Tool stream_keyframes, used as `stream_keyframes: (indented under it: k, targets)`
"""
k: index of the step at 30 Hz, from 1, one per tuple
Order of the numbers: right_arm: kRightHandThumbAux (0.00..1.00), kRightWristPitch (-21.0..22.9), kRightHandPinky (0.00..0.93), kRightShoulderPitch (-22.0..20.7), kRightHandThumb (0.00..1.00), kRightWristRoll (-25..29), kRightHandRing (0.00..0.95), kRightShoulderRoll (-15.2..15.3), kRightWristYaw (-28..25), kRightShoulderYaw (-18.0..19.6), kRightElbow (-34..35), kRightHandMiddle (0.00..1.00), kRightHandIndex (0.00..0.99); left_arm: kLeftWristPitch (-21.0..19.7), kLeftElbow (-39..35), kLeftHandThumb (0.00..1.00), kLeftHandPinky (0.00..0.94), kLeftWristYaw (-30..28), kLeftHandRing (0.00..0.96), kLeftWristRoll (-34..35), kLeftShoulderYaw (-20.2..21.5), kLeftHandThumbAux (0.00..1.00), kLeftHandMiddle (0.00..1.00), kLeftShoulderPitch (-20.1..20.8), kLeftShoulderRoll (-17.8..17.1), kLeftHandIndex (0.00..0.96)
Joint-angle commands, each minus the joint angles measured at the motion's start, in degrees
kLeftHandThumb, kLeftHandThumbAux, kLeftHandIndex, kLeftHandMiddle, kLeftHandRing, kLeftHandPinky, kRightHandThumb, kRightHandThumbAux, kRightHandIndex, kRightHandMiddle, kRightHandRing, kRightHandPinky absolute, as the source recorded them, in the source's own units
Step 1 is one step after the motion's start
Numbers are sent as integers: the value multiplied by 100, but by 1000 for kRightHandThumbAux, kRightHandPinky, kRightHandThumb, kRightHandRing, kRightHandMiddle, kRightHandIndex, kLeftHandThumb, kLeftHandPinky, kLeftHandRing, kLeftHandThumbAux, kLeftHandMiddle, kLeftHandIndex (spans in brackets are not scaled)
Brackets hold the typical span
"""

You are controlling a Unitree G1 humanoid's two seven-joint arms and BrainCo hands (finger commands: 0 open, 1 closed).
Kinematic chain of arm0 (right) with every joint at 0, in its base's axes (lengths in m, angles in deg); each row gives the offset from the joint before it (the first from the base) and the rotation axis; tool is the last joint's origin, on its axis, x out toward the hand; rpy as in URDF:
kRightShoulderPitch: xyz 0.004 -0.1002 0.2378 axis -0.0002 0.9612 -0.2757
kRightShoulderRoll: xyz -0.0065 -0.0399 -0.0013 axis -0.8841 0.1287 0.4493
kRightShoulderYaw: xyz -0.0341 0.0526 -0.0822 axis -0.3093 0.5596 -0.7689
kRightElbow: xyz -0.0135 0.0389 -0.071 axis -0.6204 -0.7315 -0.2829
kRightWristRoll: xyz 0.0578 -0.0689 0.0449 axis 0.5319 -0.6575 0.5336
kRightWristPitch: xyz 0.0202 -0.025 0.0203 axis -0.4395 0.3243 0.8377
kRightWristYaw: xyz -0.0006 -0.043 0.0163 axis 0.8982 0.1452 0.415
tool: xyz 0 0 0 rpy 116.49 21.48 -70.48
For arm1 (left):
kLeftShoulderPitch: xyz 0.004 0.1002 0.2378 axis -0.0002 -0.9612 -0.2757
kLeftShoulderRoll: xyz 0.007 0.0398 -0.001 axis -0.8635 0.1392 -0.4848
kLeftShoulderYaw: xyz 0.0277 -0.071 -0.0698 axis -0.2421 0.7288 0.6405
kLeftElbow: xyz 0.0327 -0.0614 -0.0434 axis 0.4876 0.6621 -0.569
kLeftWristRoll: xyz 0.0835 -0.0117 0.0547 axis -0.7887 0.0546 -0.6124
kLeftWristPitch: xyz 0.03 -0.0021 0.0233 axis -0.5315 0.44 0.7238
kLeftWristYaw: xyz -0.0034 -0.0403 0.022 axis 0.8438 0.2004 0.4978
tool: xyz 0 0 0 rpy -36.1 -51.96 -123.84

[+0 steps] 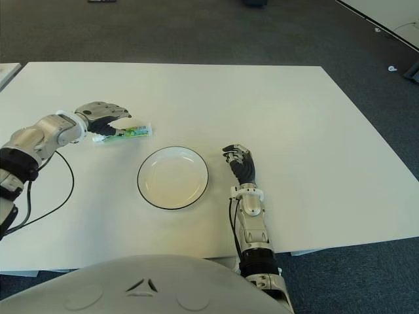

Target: Put the toothpaste on the table into the plate.

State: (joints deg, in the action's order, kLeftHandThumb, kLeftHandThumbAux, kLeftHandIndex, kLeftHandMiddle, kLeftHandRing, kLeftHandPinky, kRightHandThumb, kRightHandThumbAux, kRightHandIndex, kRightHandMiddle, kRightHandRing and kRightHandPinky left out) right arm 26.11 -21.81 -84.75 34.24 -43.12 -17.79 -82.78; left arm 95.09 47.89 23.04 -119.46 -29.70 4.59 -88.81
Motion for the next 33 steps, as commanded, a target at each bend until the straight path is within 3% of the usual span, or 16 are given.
stream_keyframes:
  k: [1, 8, 15, 19, 24, 33]
  targets:
    - [726, 64, 441, 9, 707, 68, 421, -9, 12, 18, 28, 428, 425, 149, -262, 486, 0, -276, 0, -76, -53, 225, 0, -102, -185, 0]
    - [726, 37, 443, 4, 707, 93, 421, 2, -18, 23, 13, 429, 425, 239, -562, 489, 0, -493, 0, -4, -11, 231, 0, -294, -330, 0]
    - [726, 0, 435, 22, 707, 110, 415, -2, -40, 23, 14, 425, 425, 225, -59, 495, 0, -333, 0, -285, -265, 230, 0, -281, -116, 0]
    - [726, -13, 435, 38, 707, 128, 414, -3, -61, 30, 30, 424, 425, 165, 648, 495, 0, -104, 0, -473, -468, 229, 0, -38, 168, 0]
    - [726, -42, 436, 87, 707, 111, 417, 18, -62, 43, 74, 426, 425, -212, 2481, 508, 0, 668, 0, -628, -747, 242, 0, 396, 840, 0]
    - [727, -144, 436, 190, 708, 65, 420, 45, -19, 64, 160, 430, 425, -486, 3374, 529, 0, 1004, 0, -231, -632, 273, 0, 524, 1260, 0]
